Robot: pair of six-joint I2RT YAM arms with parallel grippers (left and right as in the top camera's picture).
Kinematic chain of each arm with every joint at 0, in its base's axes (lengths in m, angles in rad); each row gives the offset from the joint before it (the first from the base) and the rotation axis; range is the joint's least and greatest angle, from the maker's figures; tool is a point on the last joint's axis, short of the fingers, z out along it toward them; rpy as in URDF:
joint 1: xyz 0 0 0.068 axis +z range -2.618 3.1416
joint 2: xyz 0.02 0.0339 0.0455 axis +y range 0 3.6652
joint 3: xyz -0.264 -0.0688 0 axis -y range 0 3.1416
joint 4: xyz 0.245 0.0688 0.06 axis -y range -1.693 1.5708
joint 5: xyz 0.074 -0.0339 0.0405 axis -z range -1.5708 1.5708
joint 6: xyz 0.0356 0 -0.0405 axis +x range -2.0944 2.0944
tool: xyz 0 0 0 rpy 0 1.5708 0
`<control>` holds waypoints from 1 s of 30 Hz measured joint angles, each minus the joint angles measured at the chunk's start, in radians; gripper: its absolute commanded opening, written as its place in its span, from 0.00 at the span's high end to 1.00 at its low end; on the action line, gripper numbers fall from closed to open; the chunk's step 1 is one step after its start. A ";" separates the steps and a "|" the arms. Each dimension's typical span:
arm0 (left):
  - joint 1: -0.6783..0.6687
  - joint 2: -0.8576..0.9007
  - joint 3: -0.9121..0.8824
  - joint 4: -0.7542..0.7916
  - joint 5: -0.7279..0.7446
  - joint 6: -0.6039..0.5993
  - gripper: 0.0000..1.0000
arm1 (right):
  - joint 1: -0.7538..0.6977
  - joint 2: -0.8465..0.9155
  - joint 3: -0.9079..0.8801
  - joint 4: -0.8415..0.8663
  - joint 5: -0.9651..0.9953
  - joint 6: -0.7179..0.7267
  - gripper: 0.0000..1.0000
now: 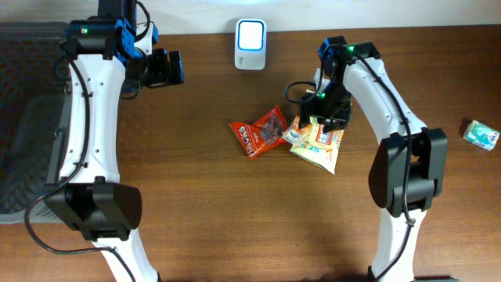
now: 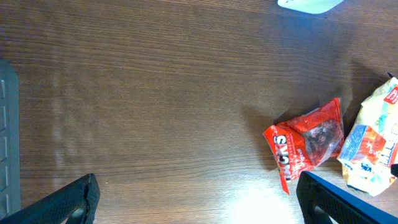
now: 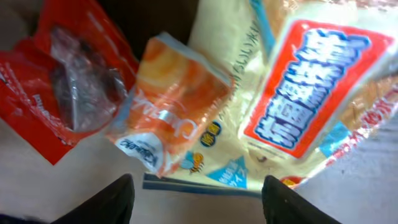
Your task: Scan the item barcode
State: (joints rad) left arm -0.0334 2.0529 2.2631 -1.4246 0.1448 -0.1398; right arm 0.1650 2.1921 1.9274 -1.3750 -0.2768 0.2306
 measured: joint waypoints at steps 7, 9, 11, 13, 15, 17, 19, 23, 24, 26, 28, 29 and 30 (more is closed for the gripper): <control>0.000 0.000 0.000 0.000 0.000 0.000 0.01 | 0.024 0.000 0.000 0.123 -0.007 -0.023 0.44; 0.000 0.000 0.000 0.000 0.000 0.000 0.01 | 0.058 0.000 0.000 0.149 0.020 -0.029 0.44; 0.000 0.000 0.000 0.000 0.000 0.000 0.01 | 0.107 0.000 0.000 0.170 0.096 -0.019 0.44; 0.000 0.000 0.000 0.000 0.000 0.000 0.01 | 0.167 0.002 0.000 0.173 0.212 0.027 0.44; 0.000 0.000 0.000 0.000 0.000 0.000 0.01 | 0.216 0.007 0.000 0.182 0.308 0.082 0.44; 0.000 0.000 0.000 0.000 0.000 0.000 0.01 | 0.251 0.020 0.000 0.194 0.381 0.132 0.44; 0.000 0.000 0.000 0.000 0.000 0.000 0.01 | 0.269 0.040 0.000 0.195 0.455 0.184 0.44; 0.000 0.000 0.000 0.000 0.000 0.000 0.01 | 0.271 0.055 0.000 0.195 0.520 0.226 0.44; 0.000 0.000 0.000 0.000 0.000 0.000 0.01 | 0.271 0.055 0.000 0.195 0.529 0.233 0.44; 0.000 0.000 0.000 0.000 0.000 0.000 0.01 | 0.271 0.055 0.000 0.195 0.535 0.239 0.44; 0.000 0.000 0.000 0.000 0.000 0.000 0.01 | 0.271 0.055 -0.001 0.195 0.541 0.241 0.44; 0.000 0.000 0.000 0.000 0.000 0.000 0.01 | 0.271 0.055 -0.003 0.196 0.542 0.241 0.44; 0.000 0.000 0.000 0.000 0.000 0.000 0.01 | 0.271 0.055 -0.010 0.203 0.543 0.242 0.44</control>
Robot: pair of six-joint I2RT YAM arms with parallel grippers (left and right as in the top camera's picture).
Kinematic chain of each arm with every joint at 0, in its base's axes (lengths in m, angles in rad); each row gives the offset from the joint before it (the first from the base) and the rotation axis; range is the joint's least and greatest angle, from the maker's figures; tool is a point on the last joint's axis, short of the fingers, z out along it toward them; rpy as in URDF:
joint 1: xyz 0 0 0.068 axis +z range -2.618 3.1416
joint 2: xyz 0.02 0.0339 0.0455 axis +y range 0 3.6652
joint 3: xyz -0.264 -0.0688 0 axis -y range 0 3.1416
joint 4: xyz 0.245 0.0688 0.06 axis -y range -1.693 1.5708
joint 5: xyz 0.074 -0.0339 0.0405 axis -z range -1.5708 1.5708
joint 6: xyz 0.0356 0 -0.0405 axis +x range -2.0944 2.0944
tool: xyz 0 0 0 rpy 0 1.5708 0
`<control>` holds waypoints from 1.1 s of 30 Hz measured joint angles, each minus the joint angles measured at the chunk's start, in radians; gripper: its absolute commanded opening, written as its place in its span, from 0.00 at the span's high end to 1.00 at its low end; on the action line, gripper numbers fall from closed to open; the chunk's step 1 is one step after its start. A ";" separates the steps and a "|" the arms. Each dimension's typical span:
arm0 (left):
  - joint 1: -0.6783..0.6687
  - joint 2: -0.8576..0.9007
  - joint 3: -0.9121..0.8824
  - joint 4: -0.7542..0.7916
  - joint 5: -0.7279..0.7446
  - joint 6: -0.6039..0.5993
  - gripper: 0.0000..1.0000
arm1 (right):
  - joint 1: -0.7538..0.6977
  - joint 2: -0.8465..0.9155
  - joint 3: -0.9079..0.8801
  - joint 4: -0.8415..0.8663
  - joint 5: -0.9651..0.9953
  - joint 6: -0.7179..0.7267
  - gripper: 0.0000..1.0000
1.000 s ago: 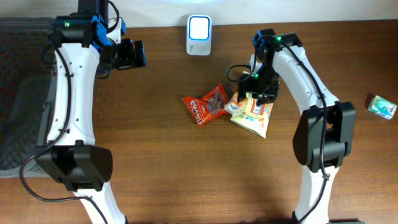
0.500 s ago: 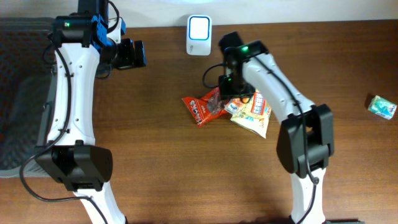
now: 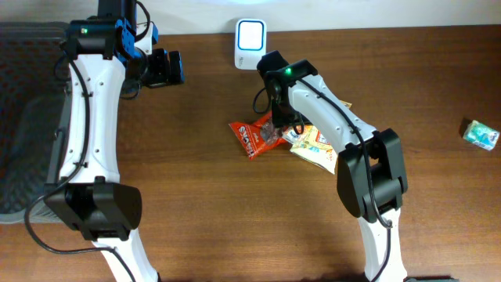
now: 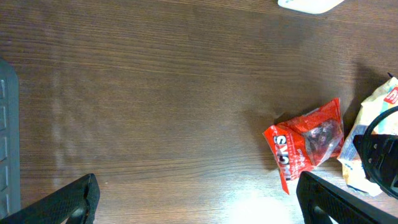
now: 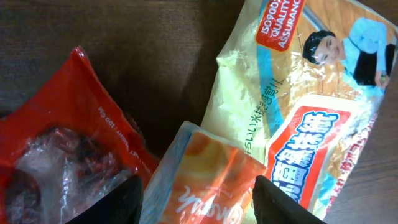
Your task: Scan the item barcode
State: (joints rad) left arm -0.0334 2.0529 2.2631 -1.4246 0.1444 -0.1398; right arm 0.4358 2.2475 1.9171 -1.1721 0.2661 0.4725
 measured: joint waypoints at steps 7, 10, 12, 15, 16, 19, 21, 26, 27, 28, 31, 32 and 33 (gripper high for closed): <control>0.000 0.000 0.000 0.000 0.000 0.000 0.01 | 0.000 0.000 -0.085 0.032 0.003 0.031 0.93; 0.000 0.000 0.000 0.000 0.000 0.000 0.01 | -0.001 0.000 -0.082 0.003 0.002 0.031 0.96; 0.000 0.000 0.000 0.000 0.000 0.000 0.01 | -0.005 0.000 -0.059 -0.045 -0.009 0.029 0.96; 0.000 0.000 0.000 0.000 0.000 0.000 0.01 | -0.023 0.000 0.036 -0.097 -0.079 0.011 0.96; 0.000 0.000 0.000 0.000 0.000 0.000 0.01 | -0.035 0.000 0.079 -0.112 -0.118 -0.010 0.96; 0.000 0.000 0.000 0.000 0.000 0.000 0.01 | -0.090 -0.005 0.178 -0.175 -0.232 -0.090 0.59; 0.000 0.000 0.000 0.000 0.000 0.000 0.01 | -0.140 -0.008 0.190 -0.232 -0.274 -0.148 0.38; 0.000 0.000 0.000 0.000 0.000 0.000 0.01 | -0.258 -0.008 0.140 -0.369 -0.311 -0.240 0.41; 0.000 0.000 0.000 0.000 0.000 0.000 0.01 | -0.275 -0.008 0.113 -0.366 -0.319 -0.249 0.43; 0.000 0.000 0.000 0.000 0.000 0.000 0.01 | -0.288 -0.008 0.082 -0.363 -0.332 -0.262 0.44; 0.000 0.000 0.000 0.000 0.000 0.000 0.01 | -0.298 -0.008 -0.018 -0.306 -0.392 -0.288 0.48; 0.000 0.000 0.000 0.000 0.000 0.000 0.01 | -0.295 -0.008 -0.041 -0.278 -0.421 -0.303 0.48; 0.000 0.000 0.000 0.000 0.000 0.000 0.01 | -0.291 -0.008 -0.065 -0.249 -0.455 -0.321 0.50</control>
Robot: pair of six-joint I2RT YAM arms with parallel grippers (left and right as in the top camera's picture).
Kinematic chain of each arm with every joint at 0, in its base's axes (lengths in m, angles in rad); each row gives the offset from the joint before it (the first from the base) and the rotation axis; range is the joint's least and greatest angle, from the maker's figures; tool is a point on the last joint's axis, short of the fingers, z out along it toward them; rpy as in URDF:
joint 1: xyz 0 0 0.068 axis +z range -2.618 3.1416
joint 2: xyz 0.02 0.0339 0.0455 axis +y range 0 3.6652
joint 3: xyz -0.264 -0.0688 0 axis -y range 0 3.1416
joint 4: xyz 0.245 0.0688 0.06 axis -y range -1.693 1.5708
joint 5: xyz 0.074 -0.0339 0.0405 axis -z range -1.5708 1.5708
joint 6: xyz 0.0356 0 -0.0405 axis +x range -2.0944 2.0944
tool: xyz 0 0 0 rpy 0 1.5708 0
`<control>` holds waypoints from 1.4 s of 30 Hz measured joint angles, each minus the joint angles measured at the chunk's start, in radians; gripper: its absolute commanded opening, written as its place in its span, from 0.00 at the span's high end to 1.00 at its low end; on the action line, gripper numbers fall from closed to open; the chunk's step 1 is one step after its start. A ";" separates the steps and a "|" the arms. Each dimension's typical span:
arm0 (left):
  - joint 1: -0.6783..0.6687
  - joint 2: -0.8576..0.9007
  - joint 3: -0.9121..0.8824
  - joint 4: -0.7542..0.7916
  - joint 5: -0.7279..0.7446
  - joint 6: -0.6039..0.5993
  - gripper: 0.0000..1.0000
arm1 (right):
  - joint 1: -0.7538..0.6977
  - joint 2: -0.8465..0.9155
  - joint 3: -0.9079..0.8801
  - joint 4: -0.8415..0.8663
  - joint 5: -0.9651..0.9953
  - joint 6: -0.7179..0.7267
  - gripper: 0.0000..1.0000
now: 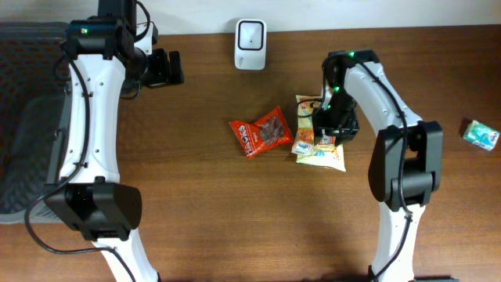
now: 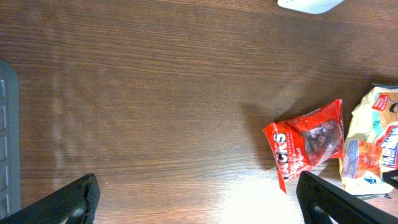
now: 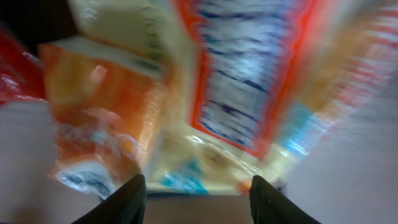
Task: Scan the item barcode
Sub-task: 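Close the right gripper on the orange juice box beside the red bag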
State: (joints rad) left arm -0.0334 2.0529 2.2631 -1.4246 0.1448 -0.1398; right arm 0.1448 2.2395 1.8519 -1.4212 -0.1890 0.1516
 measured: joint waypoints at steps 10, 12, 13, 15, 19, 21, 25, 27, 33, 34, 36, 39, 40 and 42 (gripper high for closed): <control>0.000 0.000 0.000 0.000 0.000 0.000 0.01 | 0.034 0.000 -0.026 0.168 -0.285 -0.039 0.55; 0.000 0.000 0.000 0.000 0.000 0.000 0.01 | 0.069 0.000 -0.026 0.212 -0.312 -0.039 0.55; 0.000 0.000 0.000 0.000 0.000 0.000 0.01 | 0.097 0.000 -0.027 0.247 -0.321 -0.040 0.55; 0.000 0.000 0.000 0.000 0.000 0.000 0.01 | 0.133 0.000 -0.031 0.283 -0.330 -0.037 0.54; 0.000 0.000 0.000 0.000 0.000 0.000 0.01 | 0.206 0.000 -0.043 0.365 -0.338 0.012 0.55; 0.000 0.000 0.000 0.000 0.000 0.000 0.01 | 0.245 0.000 -0.047 0.436 -0.344 0.046 0.54; 0.000 0.000 0.000 0.000 0.000 0.000 0.01 | 0.295 0.000 -0.050 0.563 -0.356 0.130 0.49; 0.000 0.000 0.000 0.000 0.000 0.000 0.01 | 0.333 0.000 -0.050 0.620 -0.356 0.163 0.48; 0.000 0.000 0.000 0.000 0.000 0.000 0.01 | 0.401 0.000 -0.046 0.597 -0.304 0.193 0.47; 0.000 0.000 0.000 0.000 0.000 0.000 0.01 | 0.393 0.000 -0.040 0.562 -0.299 0.194 0.47; 0.000 0.000 0.000 0.000 0.000 0.000 0.01 | 0.366 0.000 -0.002 0.482 -0.295 0.197 0.46; 0.000 0.000 0.000 0.000 0.000 0.000 0.01 | 0.283 -0.002 0.086 0.376 -0.291 0.196 0.46; 0.000 0.000 0.000 0.000 0.000 0.000 0.01 | 0.253 -0.003 0.101 0.343 -0.290 0.193 0.46; 0.000 0.000 0.000 0.000 0.000 0.000 0.01 | 0.195 -0.004 0.106 0.274 -0.283 0.169 0.46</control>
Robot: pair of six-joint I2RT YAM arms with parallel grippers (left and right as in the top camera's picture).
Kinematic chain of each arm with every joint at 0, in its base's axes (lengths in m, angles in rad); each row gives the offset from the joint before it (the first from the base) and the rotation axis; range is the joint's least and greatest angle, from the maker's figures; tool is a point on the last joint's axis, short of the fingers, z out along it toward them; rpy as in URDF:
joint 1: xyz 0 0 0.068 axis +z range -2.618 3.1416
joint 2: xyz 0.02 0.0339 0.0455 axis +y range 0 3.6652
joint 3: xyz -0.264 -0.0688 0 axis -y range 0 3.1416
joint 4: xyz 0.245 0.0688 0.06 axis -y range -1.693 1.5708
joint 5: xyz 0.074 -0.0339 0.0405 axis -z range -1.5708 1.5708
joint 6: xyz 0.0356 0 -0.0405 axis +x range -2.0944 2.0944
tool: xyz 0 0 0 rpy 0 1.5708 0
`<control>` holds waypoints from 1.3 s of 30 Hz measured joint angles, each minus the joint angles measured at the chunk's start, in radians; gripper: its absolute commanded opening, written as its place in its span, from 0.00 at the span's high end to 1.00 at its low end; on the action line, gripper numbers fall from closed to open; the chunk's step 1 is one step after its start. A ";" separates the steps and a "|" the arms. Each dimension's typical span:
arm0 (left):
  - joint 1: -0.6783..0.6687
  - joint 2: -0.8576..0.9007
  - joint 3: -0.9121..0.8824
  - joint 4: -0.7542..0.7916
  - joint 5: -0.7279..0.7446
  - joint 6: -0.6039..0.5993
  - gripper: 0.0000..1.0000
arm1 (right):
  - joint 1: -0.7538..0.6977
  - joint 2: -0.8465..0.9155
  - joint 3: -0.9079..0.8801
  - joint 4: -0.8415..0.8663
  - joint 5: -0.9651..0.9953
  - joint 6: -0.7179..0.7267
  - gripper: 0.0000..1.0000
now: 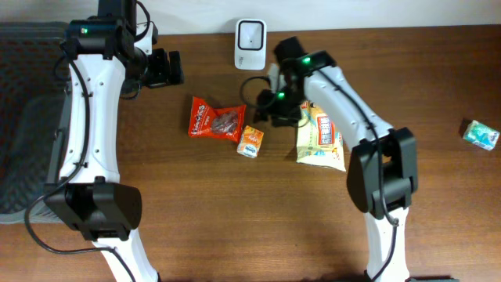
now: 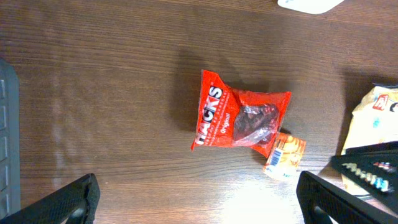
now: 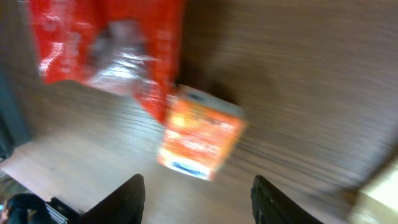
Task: Scan the item barcode
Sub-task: 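Close the right gripper on the orange juice box beside the red bag, then lift the orange juice box up off the table with right gripper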
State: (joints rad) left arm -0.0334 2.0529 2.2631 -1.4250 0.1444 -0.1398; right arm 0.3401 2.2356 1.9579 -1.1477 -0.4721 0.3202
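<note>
The white barcode scanner (image 1: pixel 250 34) stands at the table's back edge. A red Hacks bag (image 1: pixel 217 121) lies flat left of centre, with a small orange packet (image 1: pixel 250 141) just off its right corner. A cream and red snack bag (image 1: pixel 319 137) lies further right. My right gripper (image 1: pixel 266 112) hovers open between the red bag and the cream bag, just above the orange packet (image 3: pixel 200 140), holding nothing. In its own view the right gripper (image 3: pixel 199 199) shows the red bag (image 3: pixel 109 43) at upper left. My left gripper (image 1: pixel 168 68) hangs open at the back left.
A dark grey bin (image 1: pixel 23 117) fills the left side of the table. A small green packet (image 1: pixel 479 135) lies at the far right. The left wrist view shows the red bag (image 2: pixel 239 118), the orange packet (image 2: pixel 284 155) and the scanner's edge (image 2: pixel 309 5).
The red bag now lies further left and turned round. The orange packet sits apart from the cream bag. My right gripper has moved from the cream bag to above the orange packet.
The three packets lay overlapped in one heap with my right gripper open on its right side. Then the gripper was at the heap's left. Then the cream bag lay straightened, apart from the red bag. Now all three lie spread out; the left arm stayed put.
</note>
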 measured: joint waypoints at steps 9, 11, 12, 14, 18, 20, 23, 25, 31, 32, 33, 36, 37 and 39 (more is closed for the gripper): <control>0.000 0.000 0.000 0.000 0.000 0.000 0.01 | 0.024 0.000 -0.180 0.133 0.004 -0.027 0.48; 0.000 0.000 0.000 0.001 0.000 0.000 0.01 | 0.034 0.000 -0.208 0.164 0.003 -0.009 0.48; 0.000 0.000 0.000 0.000 0.000 0.000 0.01 | 0.039 0.000 -0.229 0.195 0.003 0.003 0.48; 0.000 0.000 0.000 0.000 0.000 0.000 0.01 | 0.040 0.000 -0.244 0.223 0.003 0.017 0.48; 0.000 0.000 0.000 0.001 0.000 0.000 0.01 | 0.041 0.000 -0.269 0.255 0.003 0.035 0.48; 0.000 0.000 0.000 0.000 0.000 0.000 0.01 | 0.043 0.000 -0.291 0.303 0.001 0.051 0.48; 0.000 0.000 0.000 0.000 0.000 0.000 0.01 | 0.055 -0.013 -0.344 0.414 -0.016 0.096 0.52; 0.000 0.000 0.000 0.000 0.000 0.000 0.01 | 0.069 -0.023 -0.373 0.464 -0.018 0.109 0.78; 0.000 0.000 0.000 0.000 0.000 0.000 0.01 | 0.088 -0.030 -0.400 0.489 -0.039 0.133 0.96; 0.000 0.000 0.000 0.000 0.000 0.000 0.01 | 0.083 -0.030 -0.400 0.479 -0.051 0.133 0.96; 0.000 0.000 0.000 0.000 0.000 0.000 0.01 | 0.074 -0.030 -0.401 0.463 -0.076 0.132 0.96; 0.000 0.000 0.000 0.000 0.000 0.000 0.01 | 0.012 -0.030 -0.399 0.449 -0.245 0.104 0.96; 0.000 0.000 0.000 0.000 0.000 0.000 0.01 | -0.018 -0.029 -0.394 0.451 -0.329 0.082 0.96; 0.000 0.000 0.000 0.000 0.000 0.000 0.01 | -0.080 -0.029 -0.382 0.484 -0.540 0.014 0.96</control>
State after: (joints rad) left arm -0.0334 2.0529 2.2631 -1.4246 0.1448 -0.1398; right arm 0.2596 2.2066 1.5757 -0.6636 -1.0119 0.3347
